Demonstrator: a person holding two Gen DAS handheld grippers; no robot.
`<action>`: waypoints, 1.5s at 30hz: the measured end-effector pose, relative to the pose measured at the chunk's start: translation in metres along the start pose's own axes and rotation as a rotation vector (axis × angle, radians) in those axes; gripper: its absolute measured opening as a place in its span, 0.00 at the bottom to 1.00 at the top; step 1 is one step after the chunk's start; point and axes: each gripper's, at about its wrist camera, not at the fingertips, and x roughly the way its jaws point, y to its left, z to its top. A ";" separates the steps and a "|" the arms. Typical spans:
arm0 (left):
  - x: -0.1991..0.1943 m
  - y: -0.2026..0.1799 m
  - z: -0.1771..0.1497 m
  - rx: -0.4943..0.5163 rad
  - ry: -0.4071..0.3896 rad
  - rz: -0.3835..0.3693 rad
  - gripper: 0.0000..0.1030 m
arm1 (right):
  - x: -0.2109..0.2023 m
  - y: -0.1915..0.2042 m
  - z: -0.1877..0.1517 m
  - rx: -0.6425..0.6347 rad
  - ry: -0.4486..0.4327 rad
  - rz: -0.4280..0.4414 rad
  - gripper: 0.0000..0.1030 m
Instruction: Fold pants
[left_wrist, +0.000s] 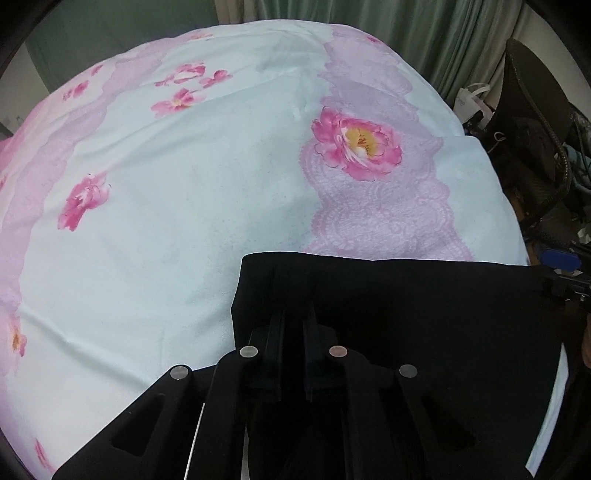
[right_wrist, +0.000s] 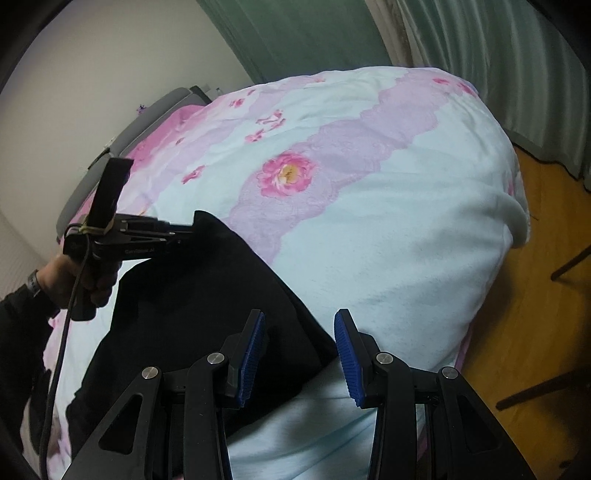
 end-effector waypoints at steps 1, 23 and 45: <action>-0.002 -0.002 -0.001 -0.001 -0.001 0.006 0.07 | -0.001 0.000 -0.001 -0.002 0.000 0.005 0.39; -0.048 0.014 0.013 -0.050 -0.161 0.173 0.05 | -0.001 0.014 0.011 -0.109 -0.078 0.107 0.08; -0.041 -0.009 -0.002 -0.106 -0.210 0.214 0.29 | -0.001 -0.007 0.001 -0.096 0.007 0.040 0.23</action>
